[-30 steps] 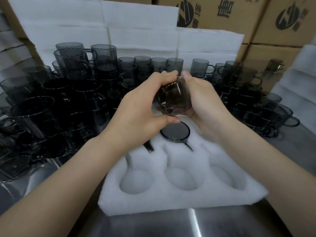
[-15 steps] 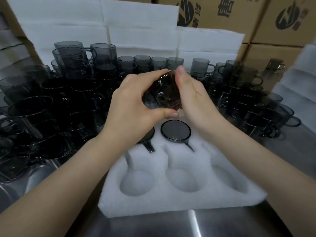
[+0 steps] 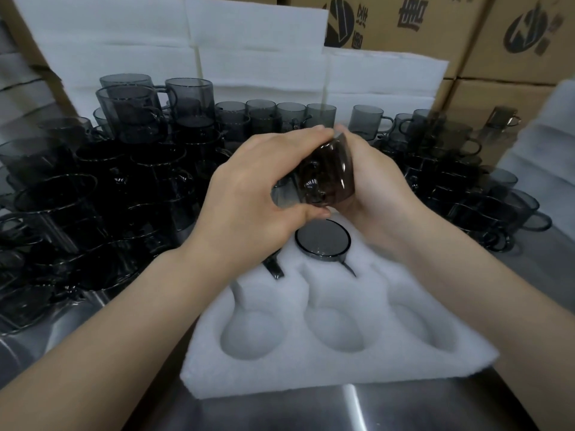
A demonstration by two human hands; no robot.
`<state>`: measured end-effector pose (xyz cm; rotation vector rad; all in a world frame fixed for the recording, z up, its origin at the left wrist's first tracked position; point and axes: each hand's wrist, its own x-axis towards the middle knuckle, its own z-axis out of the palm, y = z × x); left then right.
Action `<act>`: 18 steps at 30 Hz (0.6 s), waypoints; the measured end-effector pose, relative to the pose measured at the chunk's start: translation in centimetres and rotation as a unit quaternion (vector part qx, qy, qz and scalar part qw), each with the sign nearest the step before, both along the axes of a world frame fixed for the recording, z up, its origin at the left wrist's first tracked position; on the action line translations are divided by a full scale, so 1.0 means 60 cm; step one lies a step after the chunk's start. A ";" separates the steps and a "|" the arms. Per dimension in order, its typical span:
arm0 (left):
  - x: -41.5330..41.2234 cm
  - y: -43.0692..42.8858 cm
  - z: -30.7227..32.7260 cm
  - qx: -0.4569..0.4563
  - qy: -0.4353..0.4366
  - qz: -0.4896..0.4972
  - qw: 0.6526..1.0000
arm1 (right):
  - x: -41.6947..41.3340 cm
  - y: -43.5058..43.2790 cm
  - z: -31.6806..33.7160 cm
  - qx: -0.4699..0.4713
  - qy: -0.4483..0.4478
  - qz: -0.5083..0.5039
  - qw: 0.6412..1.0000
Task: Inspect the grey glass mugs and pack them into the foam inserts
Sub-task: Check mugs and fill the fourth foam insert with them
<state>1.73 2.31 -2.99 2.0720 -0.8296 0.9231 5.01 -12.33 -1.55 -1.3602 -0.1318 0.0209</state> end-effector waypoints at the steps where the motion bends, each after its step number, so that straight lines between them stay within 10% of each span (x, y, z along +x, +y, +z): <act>1: 0.004 -0.001 0.002 0.006 -0.011 -0.008 1.000 | 0.001 -0.001 0.000 0.007 0.007 -0.004 1.000; 7: 0.006 -0.001 -0.001 0.033 -0.006 -0.057 0.998 | 0.007 -0.007 0.001 0.082 0.050 -0.014 0.995; 11: 0.041 -0.016 0.017 0.083 0.175 -0.021 0.981 | 0.005 -0.008 0.000 0.079 0.032 0.015 0.996; 18: -0.008 -0.006 0.006 0.117 0.024 0.022 0.993 | 0.006 0.003 -0.008 -0.028 -0.025 -0.027 0.999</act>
